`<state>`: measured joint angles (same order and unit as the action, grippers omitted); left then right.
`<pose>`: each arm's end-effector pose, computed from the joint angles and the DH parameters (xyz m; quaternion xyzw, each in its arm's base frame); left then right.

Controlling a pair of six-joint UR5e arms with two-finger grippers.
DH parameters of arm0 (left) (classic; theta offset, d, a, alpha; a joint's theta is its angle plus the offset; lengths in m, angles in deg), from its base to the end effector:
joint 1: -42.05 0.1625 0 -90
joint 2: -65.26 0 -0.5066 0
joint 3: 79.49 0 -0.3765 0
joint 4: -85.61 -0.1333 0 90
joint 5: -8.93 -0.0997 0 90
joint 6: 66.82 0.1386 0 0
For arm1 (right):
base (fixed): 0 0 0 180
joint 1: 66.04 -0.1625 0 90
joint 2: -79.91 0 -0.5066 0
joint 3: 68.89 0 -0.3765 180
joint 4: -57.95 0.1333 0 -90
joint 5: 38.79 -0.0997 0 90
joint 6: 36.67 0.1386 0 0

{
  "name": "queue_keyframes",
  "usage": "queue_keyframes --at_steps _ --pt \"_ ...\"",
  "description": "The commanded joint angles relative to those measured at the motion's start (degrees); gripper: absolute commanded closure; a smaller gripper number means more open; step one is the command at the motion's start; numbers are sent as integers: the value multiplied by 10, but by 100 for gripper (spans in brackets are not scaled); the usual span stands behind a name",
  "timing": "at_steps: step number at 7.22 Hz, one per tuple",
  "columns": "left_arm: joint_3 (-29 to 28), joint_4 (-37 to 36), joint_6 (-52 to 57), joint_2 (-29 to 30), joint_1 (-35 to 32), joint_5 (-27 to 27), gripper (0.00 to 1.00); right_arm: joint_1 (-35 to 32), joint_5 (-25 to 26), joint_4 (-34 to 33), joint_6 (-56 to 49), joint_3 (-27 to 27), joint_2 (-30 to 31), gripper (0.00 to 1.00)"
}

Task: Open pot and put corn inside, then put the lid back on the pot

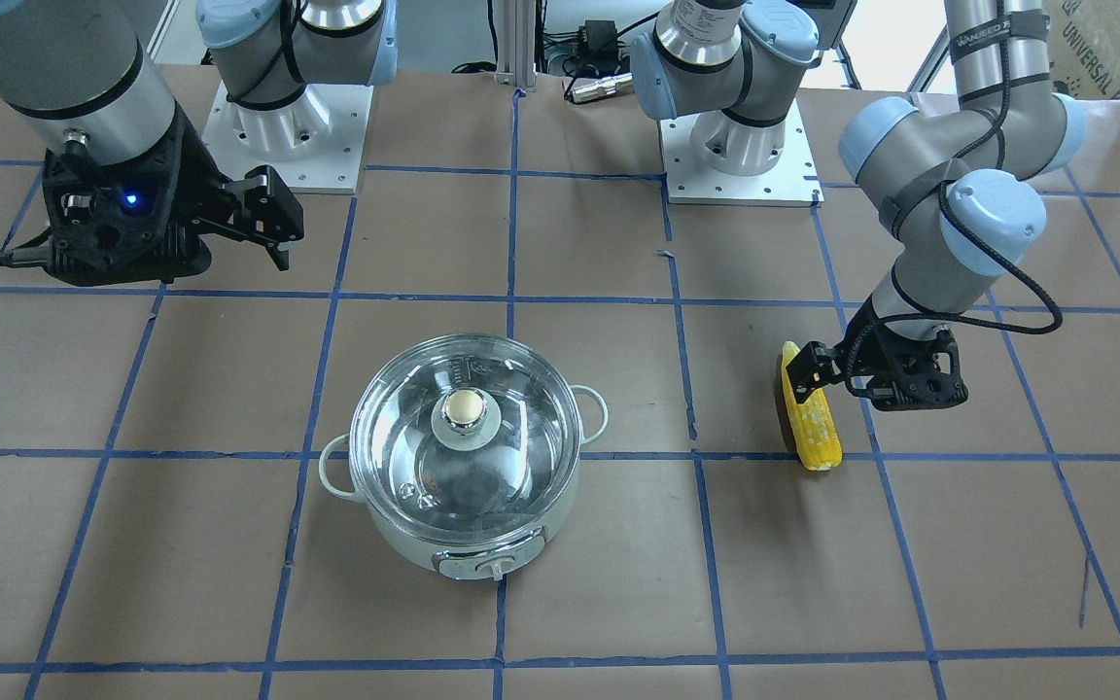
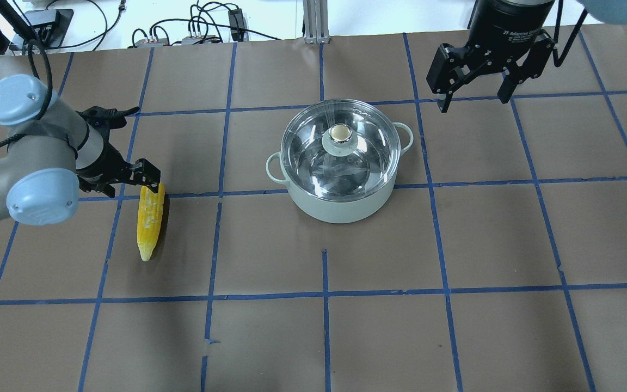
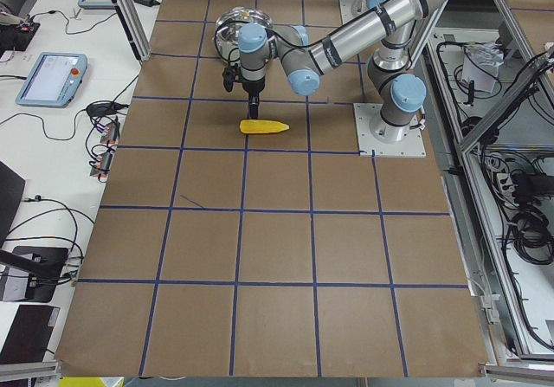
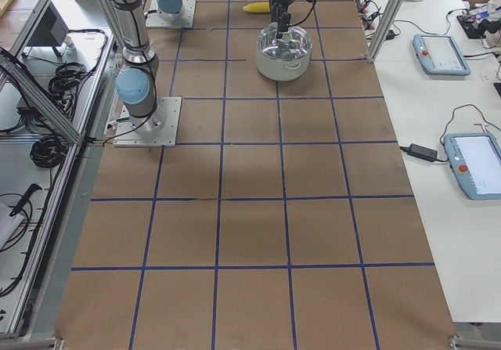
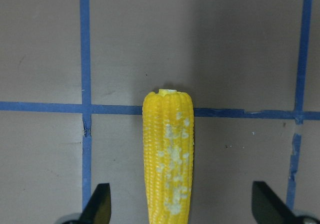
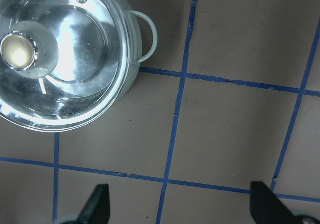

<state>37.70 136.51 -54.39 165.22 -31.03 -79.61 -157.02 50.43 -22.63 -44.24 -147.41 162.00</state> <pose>0.0123 -0.5106 0.2990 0.0389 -0.9990 0.0197 0.0080 0.1442 -0.5282 0.5397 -0.0741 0.9959 0.0506 0.0097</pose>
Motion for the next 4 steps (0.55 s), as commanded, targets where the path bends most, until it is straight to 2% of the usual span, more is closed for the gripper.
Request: queue_keyframes --at_steps 1,4 --pt "17 -35 0 28 0 -1 0 -2 0 0 0 7 -5 0" --pt "19 -70 8 51 0 -1 0 -3 0 0 12 1 -13 0"
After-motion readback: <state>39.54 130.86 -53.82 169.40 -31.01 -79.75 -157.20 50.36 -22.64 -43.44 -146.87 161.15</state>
